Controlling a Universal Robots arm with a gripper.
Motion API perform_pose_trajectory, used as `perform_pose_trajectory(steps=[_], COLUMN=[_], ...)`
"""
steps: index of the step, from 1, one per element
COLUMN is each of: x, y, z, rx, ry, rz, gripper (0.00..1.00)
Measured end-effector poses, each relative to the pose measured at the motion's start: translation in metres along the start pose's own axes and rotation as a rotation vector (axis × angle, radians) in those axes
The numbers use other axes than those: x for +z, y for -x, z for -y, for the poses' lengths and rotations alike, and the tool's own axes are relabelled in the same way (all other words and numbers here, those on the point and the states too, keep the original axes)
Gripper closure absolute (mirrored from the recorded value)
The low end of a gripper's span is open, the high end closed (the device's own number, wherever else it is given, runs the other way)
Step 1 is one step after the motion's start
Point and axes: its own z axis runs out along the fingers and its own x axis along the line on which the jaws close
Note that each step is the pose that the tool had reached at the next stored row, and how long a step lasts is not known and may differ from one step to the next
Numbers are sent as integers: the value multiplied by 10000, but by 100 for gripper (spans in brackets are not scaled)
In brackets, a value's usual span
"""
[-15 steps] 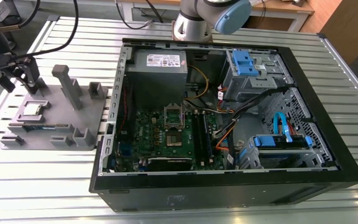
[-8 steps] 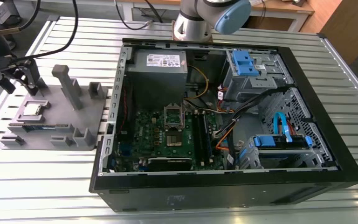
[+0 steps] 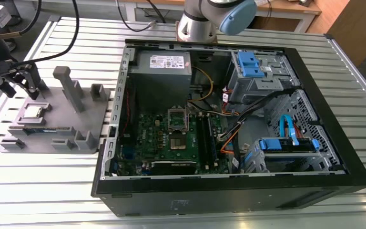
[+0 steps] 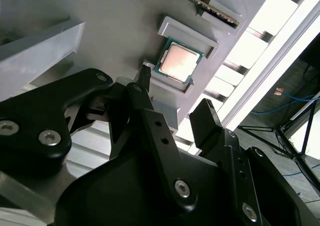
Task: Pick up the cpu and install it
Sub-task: 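Pick up the cpu and move it towards the insertion slot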
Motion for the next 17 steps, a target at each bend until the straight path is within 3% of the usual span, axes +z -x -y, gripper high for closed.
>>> perform_pose_trajectory(steps=[17], x=[35], y=[-27], z=[3], rx=[0], ry=[0], rz=[0], gripper=[41])
